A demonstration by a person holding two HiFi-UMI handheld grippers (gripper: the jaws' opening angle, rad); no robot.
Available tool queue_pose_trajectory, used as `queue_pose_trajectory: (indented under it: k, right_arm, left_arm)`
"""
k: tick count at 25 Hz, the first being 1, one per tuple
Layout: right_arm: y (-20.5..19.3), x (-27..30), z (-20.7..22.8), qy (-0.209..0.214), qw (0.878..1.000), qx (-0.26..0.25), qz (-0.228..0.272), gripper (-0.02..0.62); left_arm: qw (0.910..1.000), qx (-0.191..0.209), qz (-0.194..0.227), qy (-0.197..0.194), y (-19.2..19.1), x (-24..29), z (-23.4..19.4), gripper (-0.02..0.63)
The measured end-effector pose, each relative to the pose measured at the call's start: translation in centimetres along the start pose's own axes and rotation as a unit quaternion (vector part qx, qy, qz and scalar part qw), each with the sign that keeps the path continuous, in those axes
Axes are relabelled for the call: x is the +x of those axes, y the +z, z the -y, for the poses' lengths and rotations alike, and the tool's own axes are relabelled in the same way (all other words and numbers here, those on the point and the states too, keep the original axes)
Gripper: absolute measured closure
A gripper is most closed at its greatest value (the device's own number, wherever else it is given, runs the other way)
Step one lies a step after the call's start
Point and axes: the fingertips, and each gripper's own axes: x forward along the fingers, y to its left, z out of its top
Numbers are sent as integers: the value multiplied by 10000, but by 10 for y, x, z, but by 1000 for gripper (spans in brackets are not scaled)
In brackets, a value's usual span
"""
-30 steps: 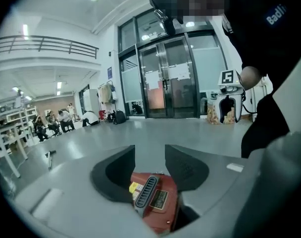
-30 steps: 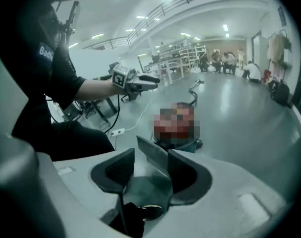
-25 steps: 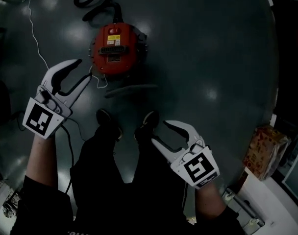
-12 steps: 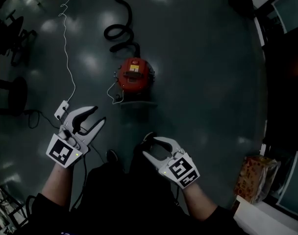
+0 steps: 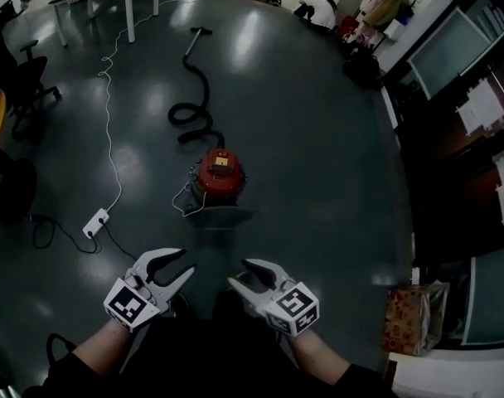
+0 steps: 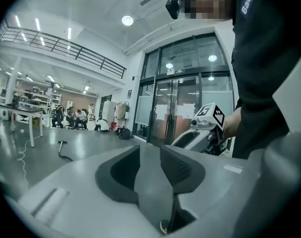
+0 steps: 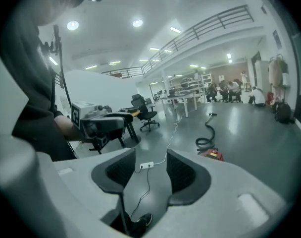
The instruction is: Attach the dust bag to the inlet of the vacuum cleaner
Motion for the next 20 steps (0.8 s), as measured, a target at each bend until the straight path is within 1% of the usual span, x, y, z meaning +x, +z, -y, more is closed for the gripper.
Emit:
queue_pose_trajectory:
  k: [2,5,7,9,11,14,16,17,20]
  right_arm:
    - [9,-12,-17,-5,9998,-49,211,405]
    - [29,-27,-29,59,9980,-70,621,428]
    - [42,-38,-40,271,9959,-13,864,437]
    - [54,-52,-50,481,9928,-42,1097,448]
    - [63,-68,-52,546,9897,-180,1311,476]
    - [70,-96,-47,532,9841,-393,1646,531]
    - [75,-113,-47,545,9776,-566,1952,584]
    - [79,-119,-48,537,9745,-675,2071,594]
    - [78,-134,-48,482,9728,-833,2106,594]
  left_arm:
    - [9998,-73,162,-72,15,-9,21,480]
    - [9988,81,469,-129,44,-12,43,500]
    - [9979,201,611,-91,61,-15,58,515]
    - [9973,205,707,-22,75,-15,70,529]
    - [9971,180,736,-3,81,-8,82,547]
    - [9970,224,735,-60,89,9,103,572]
    - [9969,284,735,-35,95,16,114,587]
    - [9969,300,729,-4,97,19,117,607]
    - [9970,297,708,-8,97,30,130,609]
